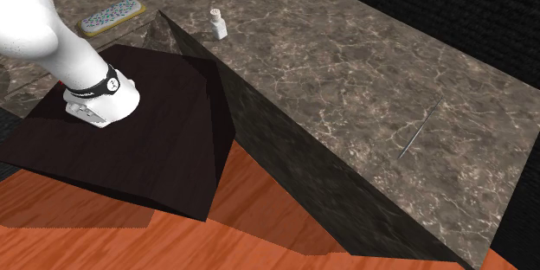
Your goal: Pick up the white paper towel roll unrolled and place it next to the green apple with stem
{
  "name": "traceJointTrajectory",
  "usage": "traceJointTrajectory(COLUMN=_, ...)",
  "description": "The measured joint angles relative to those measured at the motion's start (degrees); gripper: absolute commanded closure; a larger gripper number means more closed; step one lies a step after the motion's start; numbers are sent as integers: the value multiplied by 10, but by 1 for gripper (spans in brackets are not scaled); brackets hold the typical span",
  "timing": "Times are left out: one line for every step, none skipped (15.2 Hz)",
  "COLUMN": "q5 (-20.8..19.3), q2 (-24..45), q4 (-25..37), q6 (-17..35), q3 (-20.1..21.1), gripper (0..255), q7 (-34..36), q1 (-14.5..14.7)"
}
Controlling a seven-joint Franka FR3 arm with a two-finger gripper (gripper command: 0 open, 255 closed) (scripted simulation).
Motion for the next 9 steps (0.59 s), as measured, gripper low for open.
traceJointTrajectory(q5=-1, q2=1, q4=-6, q6=7, q3=0, gripper=255, q7=2, q1=0)
traceJointTrajectory(q5=-1, q2=1, q4=-15, q6=15, q3=0, gripper=255, q7=4, q1=-1)
traceJointTrajectory(q5=-1, q2=1, q4=-23, q6=22, q3=0, gripper=255, q7=5, q1=-2)
traceJointTrajectory(q5=-2, q2=0, q4=-32, q6=31, q3=-1, gripper=255, q7=6, q1=-4)
traceJointTrajectory(q5=-2, q2=-1, q4=-41, q6=39, q3=-1, gripper=255, q7=7, q1=-6)
traceJointTrajectory(q5=-3, q2=0, q4=-48, q6=47, q3=-1, gripper=255, q7=9, q1=-6)
traceJointTrajectory(q5=-4, q2=2, q4=-52, q6=52, q3=-2, gripper=255, q7=11, q1=-6)
traceJointTrajectory(q5=-4, q2=3, q4=-59, q6=59, q3=-2, gripper=255, q7=13, q1=-7)
traceJointTrajectory(q5=-5, q2=3, q4=-66, q6=67, q3=-2, gripper=255, q7=14, q1=-8)
